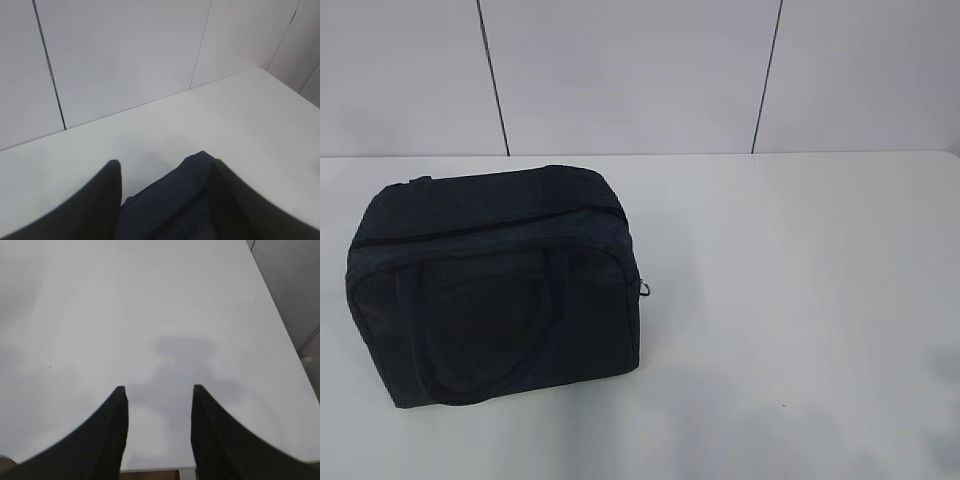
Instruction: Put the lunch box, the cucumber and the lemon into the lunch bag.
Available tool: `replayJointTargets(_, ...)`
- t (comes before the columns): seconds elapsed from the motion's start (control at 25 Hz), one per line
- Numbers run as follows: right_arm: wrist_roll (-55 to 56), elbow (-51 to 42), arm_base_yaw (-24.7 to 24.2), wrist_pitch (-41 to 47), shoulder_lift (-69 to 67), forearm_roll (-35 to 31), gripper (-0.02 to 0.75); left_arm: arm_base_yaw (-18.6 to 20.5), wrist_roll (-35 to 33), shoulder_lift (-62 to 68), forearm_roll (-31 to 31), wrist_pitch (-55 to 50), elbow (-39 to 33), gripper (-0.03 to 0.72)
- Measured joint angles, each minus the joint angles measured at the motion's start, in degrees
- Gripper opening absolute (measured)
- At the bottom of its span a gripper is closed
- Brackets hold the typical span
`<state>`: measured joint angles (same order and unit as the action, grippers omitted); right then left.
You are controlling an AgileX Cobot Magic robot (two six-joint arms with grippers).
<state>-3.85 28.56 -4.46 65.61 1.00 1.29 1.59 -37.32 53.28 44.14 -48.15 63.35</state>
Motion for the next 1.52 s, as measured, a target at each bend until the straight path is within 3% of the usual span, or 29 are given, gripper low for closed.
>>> replayJointTargets(0.12, 0.0, 0.0, 0.0, 0.0, 0.0, 0.0, 0.326, 0.0, 0.9, -2.1, -3.1, 1.1, -1.9, 0.400)
replayJointTargets(0.28, 0.0, 0.0, 0.0, 0.0, 0.0, 0.0, 0.326, -1.0, 9.7, -5.6, -16.6, 2.7, -3.4, 0.400)
replayJointTargets(0.48, 0.0, 0.0, 0.0, 0.0, 0.0, 0.0, 0.326, -2.0, 17.8, -10.6, -29.0, 3.0, -3.4, 0.400)
replayJointTargets(0.68, 0.0, 0.0, 0.0, 0.0, 0.0, 0.0, 0.326, -6.4, 28.7, -19.8, -43.1, 1.4, -3.4, 0.396)
replayJointTargets(0.96, 0.0, 0.0, 0.0, 0.0, 0.0, 0.0, 0.326, -11.6, 30.6, -32.5, -46.3, -8.8, -8.6, 0.393)
replayJointTargets(1.24, 0.0, 0.0, 0.0, 0.0, 0.0, 0.0, 0.326, -11.8, 31.6, -46.4, -45.6, -11.3, -19.7, 0.393)
replayJointTargets(1.52, 0.0, 0.0, 0.0, 0.0, 0.0, 0.0, 0.326, -11.8, 33.6, -51.1, -45.5, -12.8, -26.3, 0.393)
